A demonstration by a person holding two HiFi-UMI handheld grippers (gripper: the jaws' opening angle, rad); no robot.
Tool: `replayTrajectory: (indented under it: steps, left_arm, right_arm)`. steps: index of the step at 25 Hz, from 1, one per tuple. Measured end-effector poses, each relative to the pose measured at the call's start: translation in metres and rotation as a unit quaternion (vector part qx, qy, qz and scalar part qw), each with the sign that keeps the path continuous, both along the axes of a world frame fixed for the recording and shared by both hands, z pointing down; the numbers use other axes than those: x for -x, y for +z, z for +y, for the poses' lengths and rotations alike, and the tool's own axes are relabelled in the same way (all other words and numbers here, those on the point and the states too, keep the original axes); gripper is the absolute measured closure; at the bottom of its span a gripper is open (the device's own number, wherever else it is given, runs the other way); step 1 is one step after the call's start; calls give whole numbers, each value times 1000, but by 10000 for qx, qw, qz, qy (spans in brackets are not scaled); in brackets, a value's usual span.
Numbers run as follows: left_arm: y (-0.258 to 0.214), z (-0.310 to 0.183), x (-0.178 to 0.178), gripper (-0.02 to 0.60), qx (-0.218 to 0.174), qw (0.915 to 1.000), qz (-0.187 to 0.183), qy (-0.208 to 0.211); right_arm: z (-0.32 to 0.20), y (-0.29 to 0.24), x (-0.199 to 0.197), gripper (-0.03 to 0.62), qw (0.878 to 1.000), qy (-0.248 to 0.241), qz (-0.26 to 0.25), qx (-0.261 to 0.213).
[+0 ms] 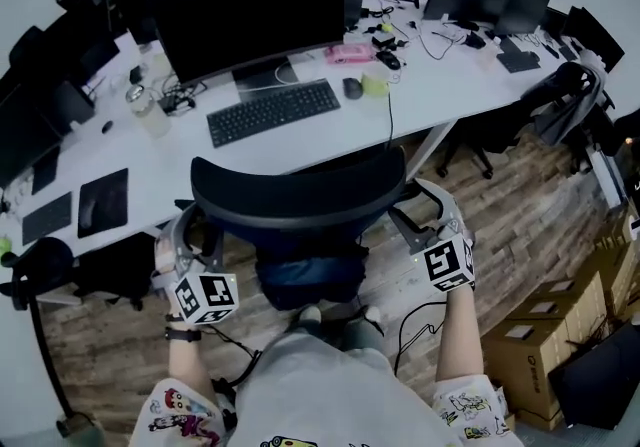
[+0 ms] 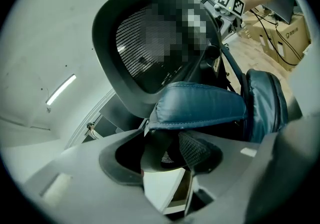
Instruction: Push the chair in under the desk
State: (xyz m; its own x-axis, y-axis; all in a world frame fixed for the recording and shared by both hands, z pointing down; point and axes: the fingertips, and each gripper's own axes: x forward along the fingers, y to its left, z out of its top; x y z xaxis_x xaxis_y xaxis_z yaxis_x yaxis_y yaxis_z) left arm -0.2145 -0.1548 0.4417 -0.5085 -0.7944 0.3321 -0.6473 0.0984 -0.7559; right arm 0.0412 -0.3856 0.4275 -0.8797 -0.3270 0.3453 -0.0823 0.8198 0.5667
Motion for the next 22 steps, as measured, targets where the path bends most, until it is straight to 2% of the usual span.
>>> replayTrajectory:
  steps: [9,14,22]
  left_arm:
    - [3,-16,-16,350,69,9979,16,-645]
    - [2,-30,-33,350,-29,9952,-2,-979]
    - [1,-47,-51,347,-65,9906,34,-1363]
  right_arm:
    - [-39,1,3,324,9989,-475,35,-23]
    - [-66,-1,5,324,9966,-819,26,-60]
    - [-102,-3,9,324,9928,-1188,97,-77]
